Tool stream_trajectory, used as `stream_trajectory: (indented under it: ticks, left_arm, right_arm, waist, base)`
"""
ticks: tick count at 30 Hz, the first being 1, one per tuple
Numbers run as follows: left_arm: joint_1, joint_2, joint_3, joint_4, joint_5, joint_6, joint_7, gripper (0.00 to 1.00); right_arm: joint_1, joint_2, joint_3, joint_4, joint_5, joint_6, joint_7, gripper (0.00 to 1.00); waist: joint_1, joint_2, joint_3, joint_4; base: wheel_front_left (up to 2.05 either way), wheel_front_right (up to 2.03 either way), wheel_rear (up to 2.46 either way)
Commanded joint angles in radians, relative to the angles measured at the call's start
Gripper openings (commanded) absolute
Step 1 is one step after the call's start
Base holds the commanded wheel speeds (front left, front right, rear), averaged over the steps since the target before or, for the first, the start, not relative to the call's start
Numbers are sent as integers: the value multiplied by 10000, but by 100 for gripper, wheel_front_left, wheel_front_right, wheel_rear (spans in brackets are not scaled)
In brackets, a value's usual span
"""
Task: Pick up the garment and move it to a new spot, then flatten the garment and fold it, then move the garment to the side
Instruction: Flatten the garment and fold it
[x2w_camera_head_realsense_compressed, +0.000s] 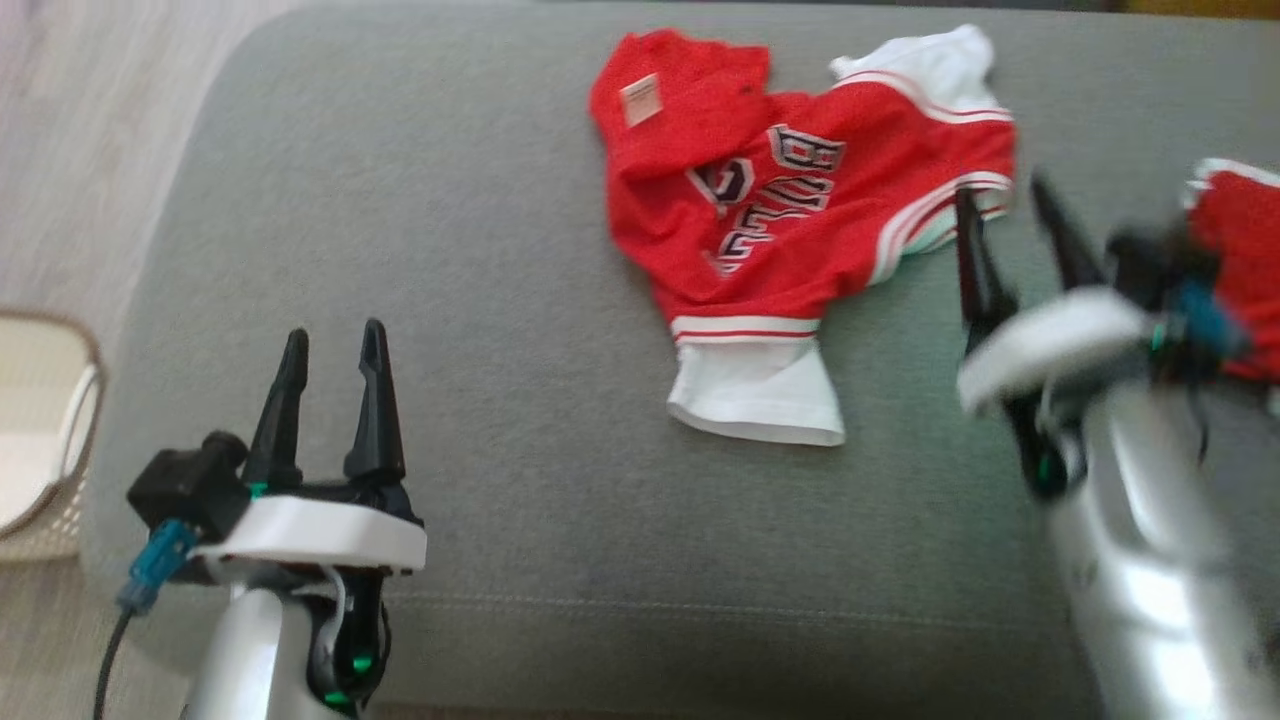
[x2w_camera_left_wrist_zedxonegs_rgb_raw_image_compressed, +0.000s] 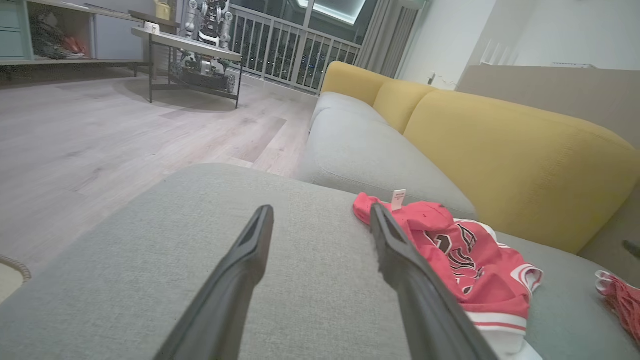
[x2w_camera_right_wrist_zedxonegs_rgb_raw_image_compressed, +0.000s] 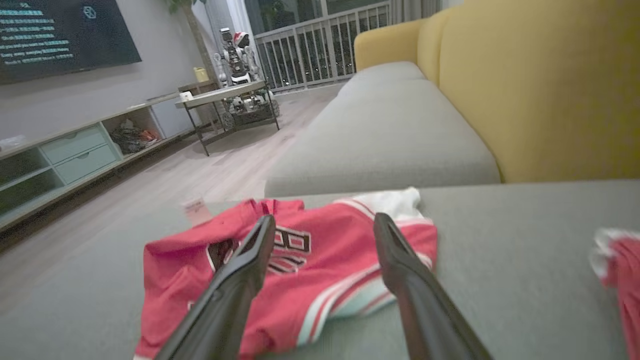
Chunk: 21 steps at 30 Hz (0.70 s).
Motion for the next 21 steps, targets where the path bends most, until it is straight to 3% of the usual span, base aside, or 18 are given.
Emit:
stream_trajectory:
  ticks: [1,6,11,21]
  left_arm:
    - [-209,152,305,-368,106,40,-53,100]
    - [-63,152,236,-300,151,25,-53,100]
    - [-43,152,202,-239,160,1,-53,100]
    - [-259,152,5,-206,170,-70,-53,100]
  right_arm:
    - [-113,163,309,-493,186,-4,-91,100]
    - [1364,167,790,-1381,1111,-4,-92,100]
    - [1841,168,962,-1661,1426,-4,-92,100]
    - [1517,169,2042,-698,3212,-4,1182,100]
  waist:
    - [0,-1,-153,-196]
    - [0,-1,-99,-395]
    - [0,-1,-61,-467]
    - [0,-1,294,-43]
  base:
    - [0,0,0]
    - [0,0,0]
    - [0,0,0]
    - [0,0,0]
